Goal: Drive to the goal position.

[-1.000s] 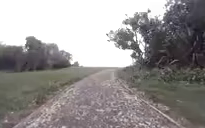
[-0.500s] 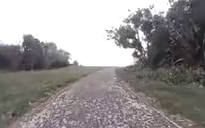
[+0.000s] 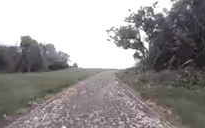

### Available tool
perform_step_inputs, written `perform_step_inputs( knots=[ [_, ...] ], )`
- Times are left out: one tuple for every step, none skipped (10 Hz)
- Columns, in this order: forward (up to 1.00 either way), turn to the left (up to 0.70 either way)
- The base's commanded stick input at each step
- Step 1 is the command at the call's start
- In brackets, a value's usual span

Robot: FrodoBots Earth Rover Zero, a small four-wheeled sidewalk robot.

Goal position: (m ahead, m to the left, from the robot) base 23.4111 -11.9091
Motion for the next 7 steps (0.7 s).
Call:
perform_step_inputs(
  knots=[
    [0.85, 0.00],
    [0.85, 0.00],
    [0.85, 0.00],
    [0.85, 0.00],
    [0.85, 0.00],
    [0.85, 0.00],
    [0.85, 0.00]
  ],
)
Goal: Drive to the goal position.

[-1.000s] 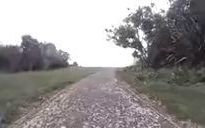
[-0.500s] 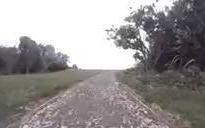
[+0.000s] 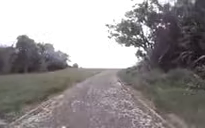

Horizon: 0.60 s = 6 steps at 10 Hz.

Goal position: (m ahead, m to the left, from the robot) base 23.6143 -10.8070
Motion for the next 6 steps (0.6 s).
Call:
perform_step_inputs(
  knots=[
    [0.85, 0.00],
    [0.85, 0.00],
    [0.85, 0.00],
    [0.85, 0.00],
    [0.85, 0.00],
    [0.85, 0.00]
  ],
)
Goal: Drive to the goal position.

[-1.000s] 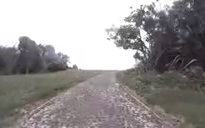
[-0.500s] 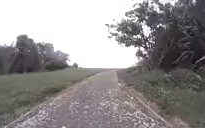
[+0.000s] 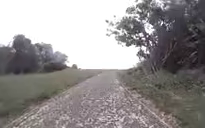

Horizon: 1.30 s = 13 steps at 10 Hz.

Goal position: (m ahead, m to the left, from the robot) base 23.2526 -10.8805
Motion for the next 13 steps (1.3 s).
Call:
perform_step_inputs(
  knots=[
    [0.85, 0.00],
    [0.85, 0.00],
    [0.85, 0.00],
    [0.85, 0.00],
    [0.85, 0.00],
    [0.85, 0.00],
    [0.85, 0.00],
    [0.85, 0.00],
    [0.85, 0.00],
    [0.85, 0.00],
    [0.85, 0.00],
    [0.85, 0.00],
    [0.85, 0.00]
  ],
)
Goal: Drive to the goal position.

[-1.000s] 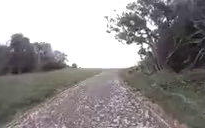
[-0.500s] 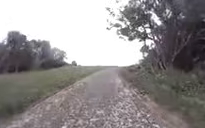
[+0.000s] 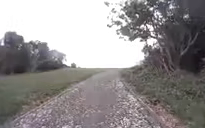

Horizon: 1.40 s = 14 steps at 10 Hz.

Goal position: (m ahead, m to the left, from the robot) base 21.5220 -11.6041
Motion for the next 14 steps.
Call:
perform_step_inputs(
  knots=[
    [0.85, 0.00],
    [0.85, 0.00],
    [0.85, 0.00],
    [0.85, 0.00],
    [0.85, 0.00],
    [0.85, 0.00],
    [0.85, 0.00],
    [0.85, 0.00],
    [0.85, 0.00],
    [0.85, 0.00],
    [0.85, 0.00],
    [0.85, 0.00],
    [0.85, 0.00],
    [0.85, 0.00]
  ],
)
